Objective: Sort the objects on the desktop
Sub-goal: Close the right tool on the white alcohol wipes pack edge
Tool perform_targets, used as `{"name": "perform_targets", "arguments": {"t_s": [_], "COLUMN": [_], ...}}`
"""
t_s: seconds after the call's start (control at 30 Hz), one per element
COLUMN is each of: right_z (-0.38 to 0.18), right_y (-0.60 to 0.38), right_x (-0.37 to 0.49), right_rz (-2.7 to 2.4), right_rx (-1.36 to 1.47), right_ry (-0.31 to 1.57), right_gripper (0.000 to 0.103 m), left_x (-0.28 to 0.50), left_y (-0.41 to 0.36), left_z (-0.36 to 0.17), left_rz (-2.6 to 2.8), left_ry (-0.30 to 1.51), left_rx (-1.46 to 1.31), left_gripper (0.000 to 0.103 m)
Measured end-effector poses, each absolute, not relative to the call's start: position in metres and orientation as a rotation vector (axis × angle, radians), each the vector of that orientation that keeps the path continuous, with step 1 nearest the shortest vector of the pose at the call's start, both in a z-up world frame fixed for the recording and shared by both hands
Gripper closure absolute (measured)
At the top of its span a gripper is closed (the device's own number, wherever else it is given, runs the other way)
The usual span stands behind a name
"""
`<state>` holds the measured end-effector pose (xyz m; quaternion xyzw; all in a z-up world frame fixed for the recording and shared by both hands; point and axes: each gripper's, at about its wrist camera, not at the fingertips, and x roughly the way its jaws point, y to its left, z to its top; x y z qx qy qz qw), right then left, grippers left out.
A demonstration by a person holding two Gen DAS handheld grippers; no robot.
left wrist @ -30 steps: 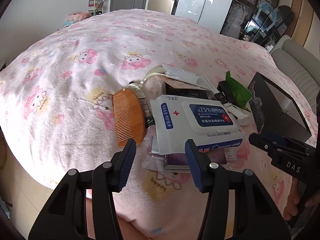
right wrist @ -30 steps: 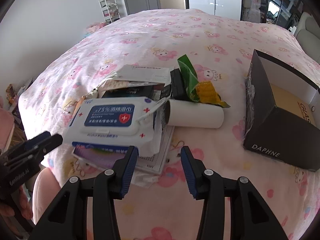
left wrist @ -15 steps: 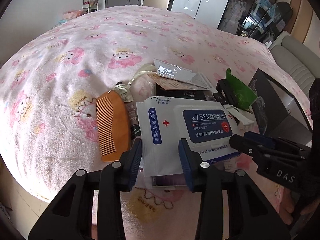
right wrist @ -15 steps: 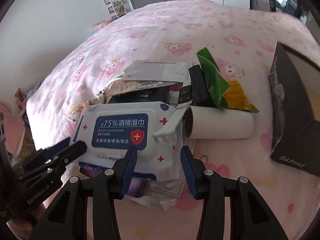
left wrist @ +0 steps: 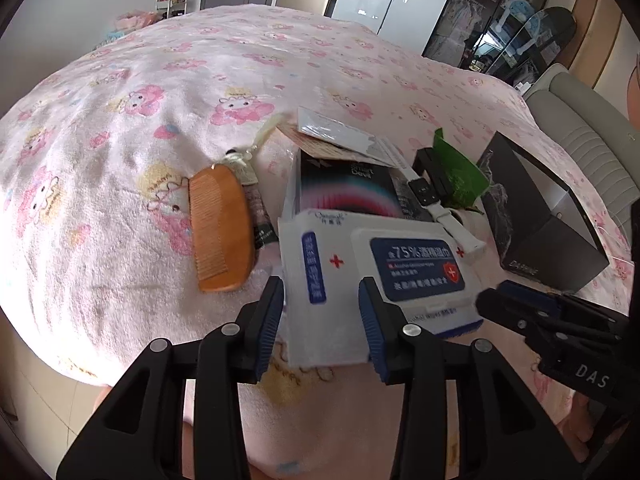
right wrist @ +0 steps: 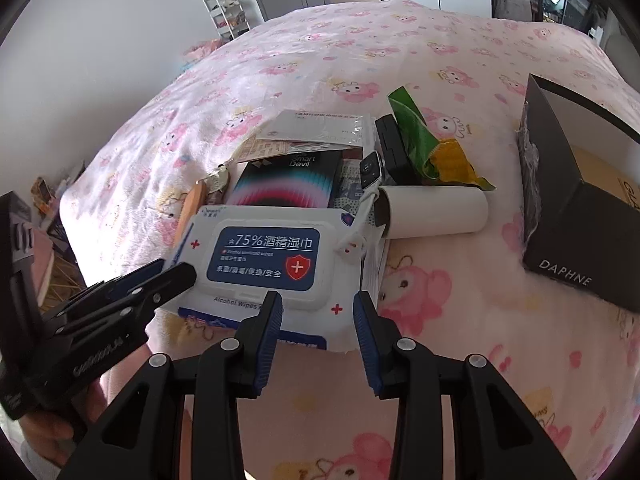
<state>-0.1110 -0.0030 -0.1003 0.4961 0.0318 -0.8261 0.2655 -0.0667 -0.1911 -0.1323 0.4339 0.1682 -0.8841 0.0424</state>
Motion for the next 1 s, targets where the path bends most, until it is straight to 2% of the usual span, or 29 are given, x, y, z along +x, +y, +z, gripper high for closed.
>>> {"name": "perform_targets", "arguments": {"t_s": [0.13, 0.47, 0.87, 1.0], "right_z": [-0.101, -0.117, -0.121, -0.127], "right_y": [-0.001, -0.001, 0.006, 0.008], "right_x": [-0.117, -0.123, -0.123, -0.128], "right_rz": [-2.276, -2.184, -2.161, -2.147], "right_rx": [1.35, 1.414, 1.431, 1.451], "right_ry": [0.114, 0.041, -0.01, -0.053], "right_gripper": [0.07, 0.07, 0.069, 0.056], "left_x": [-0.076, -0.075, -0.071, -0.071], "left_y": [-0.196, -0.188, -0.202, -0.2], "left_z": [-0.135, -0.137, -0.141, -0.146], "left_rz": [-2.711, -2.725, -2.707, -2.712], "left_ry": [0.563, 0.51, 0.569, 0.581], "left_rx": [1.331, 1.368, 1.399, 1.418], "left_gripper": [0.063, 0.063, 0.051, 0.047]}}
